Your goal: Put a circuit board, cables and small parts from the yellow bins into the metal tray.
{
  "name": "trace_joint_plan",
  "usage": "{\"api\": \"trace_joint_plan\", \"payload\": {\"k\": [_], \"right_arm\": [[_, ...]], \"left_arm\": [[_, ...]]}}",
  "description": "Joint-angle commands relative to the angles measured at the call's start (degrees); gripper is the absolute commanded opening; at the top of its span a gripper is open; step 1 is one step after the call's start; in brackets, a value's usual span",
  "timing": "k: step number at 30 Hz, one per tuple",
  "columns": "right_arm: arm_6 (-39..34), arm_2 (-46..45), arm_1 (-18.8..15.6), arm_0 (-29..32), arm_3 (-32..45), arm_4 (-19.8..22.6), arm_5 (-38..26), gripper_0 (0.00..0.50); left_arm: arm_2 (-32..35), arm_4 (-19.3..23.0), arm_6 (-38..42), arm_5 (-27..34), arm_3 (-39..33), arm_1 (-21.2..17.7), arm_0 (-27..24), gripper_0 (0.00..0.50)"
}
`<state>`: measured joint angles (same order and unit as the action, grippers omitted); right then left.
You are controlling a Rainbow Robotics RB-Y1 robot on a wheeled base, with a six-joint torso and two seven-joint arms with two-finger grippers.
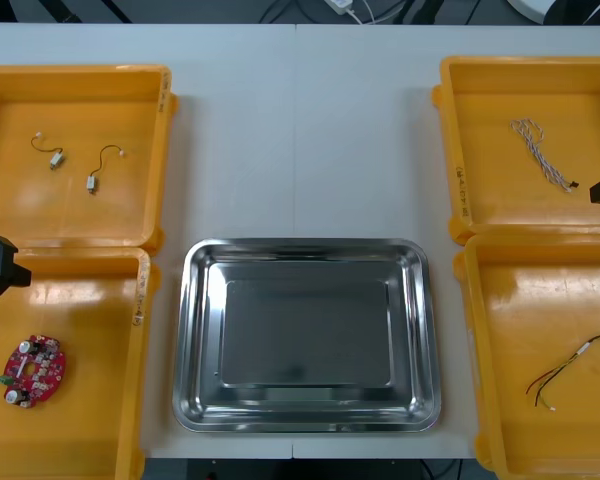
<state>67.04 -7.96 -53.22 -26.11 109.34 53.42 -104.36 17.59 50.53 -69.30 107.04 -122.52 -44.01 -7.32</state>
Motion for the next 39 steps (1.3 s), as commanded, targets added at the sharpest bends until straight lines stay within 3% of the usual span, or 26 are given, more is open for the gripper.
{"api": "trace_joint_plan", "payload": {"k": [1, 39], "right_arm": [[2.1, -1.9, -2.7, 0.2, 1.5, -0.4, -0.1, 0.5], [2.1, -1.9, -2.7, 0.2, 1.5, -0.4, -0.1, 0.5]], "left_arm": [[1.7, 0.4, 0.0, 0.5, -1.9, -2.6, 1.0, 0.5], [1.7, 0.4, 0.0, 0.5, -1.9, -2.6, 1.0, 0.5]]}}
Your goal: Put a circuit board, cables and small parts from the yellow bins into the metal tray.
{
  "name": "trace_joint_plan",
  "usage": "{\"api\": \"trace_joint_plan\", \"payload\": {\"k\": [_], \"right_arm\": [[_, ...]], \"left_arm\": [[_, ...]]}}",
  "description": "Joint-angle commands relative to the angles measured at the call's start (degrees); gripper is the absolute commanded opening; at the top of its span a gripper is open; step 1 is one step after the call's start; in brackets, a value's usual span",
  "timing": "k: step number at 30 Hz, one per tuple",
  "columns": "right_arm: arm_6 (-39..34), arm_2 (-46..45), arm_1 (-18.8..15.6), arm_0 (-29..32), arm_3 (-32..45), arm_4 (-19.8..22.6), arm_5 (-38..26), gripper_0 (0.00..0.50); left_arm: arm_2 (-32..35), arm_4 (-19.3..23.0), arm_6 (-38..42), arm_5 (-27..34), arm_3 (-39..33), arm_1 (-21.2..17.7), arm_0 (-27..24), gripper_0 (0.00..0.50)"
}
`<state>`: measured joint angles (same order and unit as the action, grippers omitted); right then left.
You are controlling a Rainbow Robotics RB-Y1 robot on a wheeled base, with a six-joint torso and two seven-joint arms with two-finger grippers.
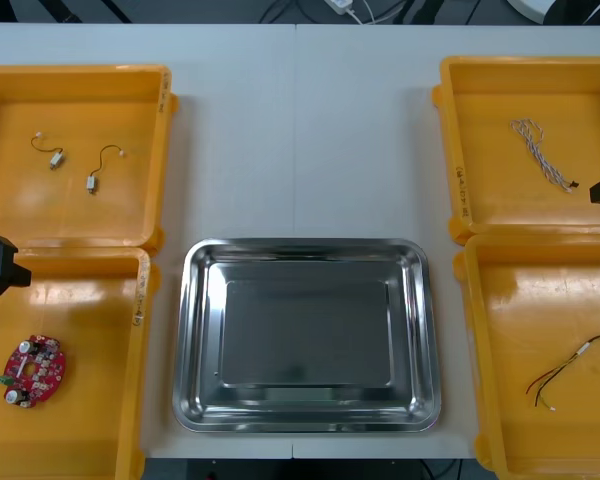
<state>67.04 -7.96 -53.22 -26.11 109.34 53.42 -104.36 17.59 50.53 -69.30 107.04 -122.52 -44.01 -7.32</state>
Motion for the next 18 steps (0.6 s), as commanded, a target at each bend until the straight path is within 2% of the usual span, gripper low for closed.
{"api": "trace_joint_plan", "payload": {"k": [1, 12, 13, 14, 18], "right_arm": [[2.1, -1.9, -2.7, 0.2, 1.5, -0.4, -0.1, 0.5], [2.1, -1.9, -2.7, 0.2, 1.5, -0.4, -0.1, 0.5], [2.1, -1.9, -2.7, 0.2, 1.5, -0.4, -0.1, 0.5], [2.1, -1.4, -1.3, 0.6, 1.3, -0.3, -0.2, 0.5], [2.0, -1.9, -0.5, 0.4, 1.4, -0.2, -0.5, 0.5]], "left_arm": [[1.7, 0.4, 0.0, 0.5, -1.9, -2.6, 1.0, 0.5], [1.7, 0.4, 0.0, 0.5, -1.9, -2.6, 1.0, 0.5], [0.6, 0.4, 0.0, 0.8, -0.9, -2.4, 2.4, 0.5], [0.6, 0.4, 0.0, 0.8, -0.9, -2.4, 2.4, 0.5], [0.3, 0.4, 0.0, 0.6, -0.8, -3.1, 2.4, 0.5]]}}
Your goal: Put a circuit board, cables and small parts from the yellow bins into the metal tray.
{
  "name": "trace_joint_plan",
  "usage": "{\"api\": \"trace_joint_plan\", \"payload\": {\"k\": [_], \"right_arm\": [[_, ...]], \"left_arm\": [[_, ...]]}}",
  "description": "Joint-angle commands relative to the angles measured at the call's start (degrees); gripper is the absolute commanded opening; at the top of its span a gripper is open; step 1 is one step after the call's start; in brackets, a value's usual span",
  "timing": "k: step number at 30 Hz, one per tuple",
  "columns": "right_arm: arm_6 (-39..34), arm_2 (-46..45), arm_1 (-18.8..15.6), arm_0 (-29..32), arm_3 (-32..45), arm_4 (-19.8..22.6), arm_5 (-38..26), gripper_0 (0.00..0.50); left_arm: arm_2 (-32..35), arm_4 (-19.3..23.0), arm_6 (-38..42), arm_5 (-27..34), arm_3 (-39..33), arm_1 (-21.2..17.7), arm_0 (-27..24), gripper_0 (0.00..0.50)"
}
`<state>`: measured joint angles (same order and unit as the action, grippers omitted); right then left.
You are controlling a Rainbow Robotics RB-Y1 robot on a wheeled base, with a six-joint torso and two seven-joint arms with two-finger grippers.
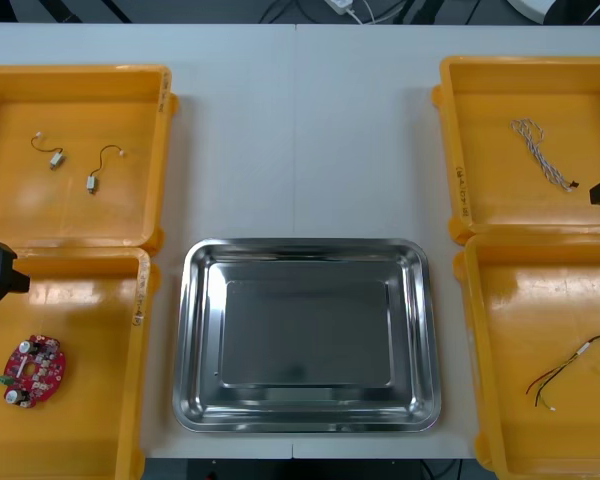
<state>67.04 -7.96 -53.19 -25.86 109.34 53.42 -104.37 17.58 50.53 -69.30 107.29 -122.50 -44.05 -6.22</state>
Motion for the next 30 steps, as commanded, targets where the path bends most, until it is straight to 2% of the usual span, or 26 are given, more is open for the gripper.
{"api": "trace_joint_plan", "payload": {"k": [1, 13, 30], "right_arm": [[2.0, -1.9, -0.5, 0.1, 1.5, -0.2, -0.5, 0.5], [1.9, -1.9, -0.5, 0.3, 1.5, 0.0, -0.5, 0.5], [0.0, -1.9, -0.8, 2.3, 2.8, 0.9, -0.3, 0.5]], "left_arm": [[0.3, 0.7, 0.1, 0.4, -0.8, -3.2, 1.3, 0.5], [0.5, 0.9, 2.2, -0.1, -0.8, -4.6, 0.1, 0.5], [1.8, 3.2, 16.0, -0.6, -2.0, -7.7, -0.1, 0.5]]}}
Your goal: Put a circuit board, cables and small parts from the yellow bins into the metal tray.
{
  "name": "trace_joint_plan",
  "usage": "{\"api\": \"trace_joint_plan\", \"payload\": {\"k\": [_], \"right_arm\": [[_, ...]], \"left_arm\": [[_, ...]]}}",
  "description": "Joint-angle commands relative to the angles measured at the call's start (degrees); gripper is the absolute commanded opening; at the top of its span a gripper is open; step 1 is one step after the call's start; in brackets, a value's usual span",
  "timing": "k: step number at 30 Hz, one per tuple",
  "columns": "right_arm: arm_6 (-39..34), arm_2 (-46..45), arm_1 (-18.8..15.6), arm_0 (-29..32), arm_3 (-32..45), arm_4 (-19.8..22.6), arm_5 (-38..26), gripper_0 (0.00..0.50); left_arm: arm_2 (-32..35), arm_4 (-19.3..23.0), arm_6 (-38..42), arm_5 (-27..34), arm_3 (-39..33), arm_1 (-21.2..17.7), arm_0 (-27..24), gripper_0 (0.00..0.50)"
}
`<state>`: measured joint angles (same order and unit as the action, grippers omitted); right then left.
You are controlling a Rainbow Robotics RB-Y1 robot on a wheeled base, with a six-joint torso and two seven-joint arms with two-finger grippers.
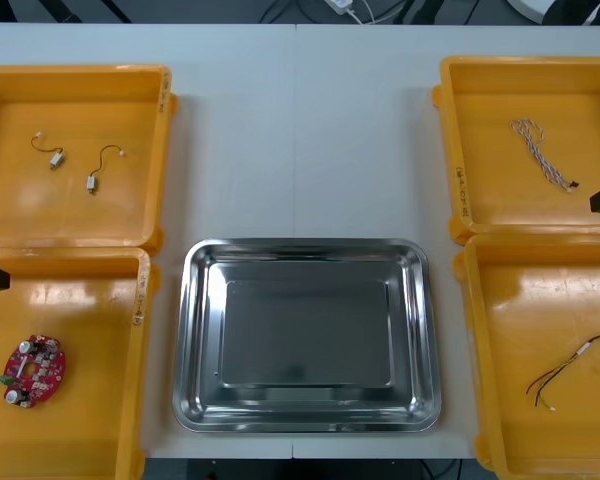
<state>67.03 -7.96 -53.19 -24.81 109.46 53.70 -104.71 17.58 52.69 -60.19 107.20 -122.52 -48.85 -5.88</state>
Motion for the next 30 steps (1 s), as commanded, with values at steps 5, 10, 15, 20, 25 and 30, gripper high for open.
{"api": "trace_joint_plan", "payload": {"k": [5, 10, 15, 20, 25, 30], "right_arm": [[-0.1, -1.9, -1.1, 3.0, 4.7, 0.7, 0.3, 0.5], [-0.3, -2.0, -2.4, 5.5, 7.7, 1.3, 0.3, 0.5], [-0.4, -6.0, -3.9, 11.9, 10.8, 2.7, 0.9, 0.5], [-0.6, -11.0, -3.9, 17.1, 12.1, 5.1, 0.9, 0.5], [-1.2, -15.2, -3.9, 22.2, 12.5, 6.7, 1.6, 0.5], [-2.7, -16.4, -3.8, 27.1, 15.2, 4.7, 3.9, 0.5]], "left_arm": [[3.8, 1.4, 11.1, -0.5, -3.9, -3.0, 1.4, 0.5], [5.5, 1.3, 14.8, -0.8, -5.4, -3.1, 4.2, 0.5], [7.1, 1.4, 18.4, -1.3, -6.9, -3.2, 6.7, 0.5], [8.0, 1.4, 22.3, -1.7, -8.2, -3.1, 8.8, 0.5], [9.1, 1.5, 25.5, -2.5, -9.1, -3.1, 11.1, 0.5], [10.4, 1.5, 27.1, -3.7, -9.1, -2.8, 13.3, 0.5]]}}
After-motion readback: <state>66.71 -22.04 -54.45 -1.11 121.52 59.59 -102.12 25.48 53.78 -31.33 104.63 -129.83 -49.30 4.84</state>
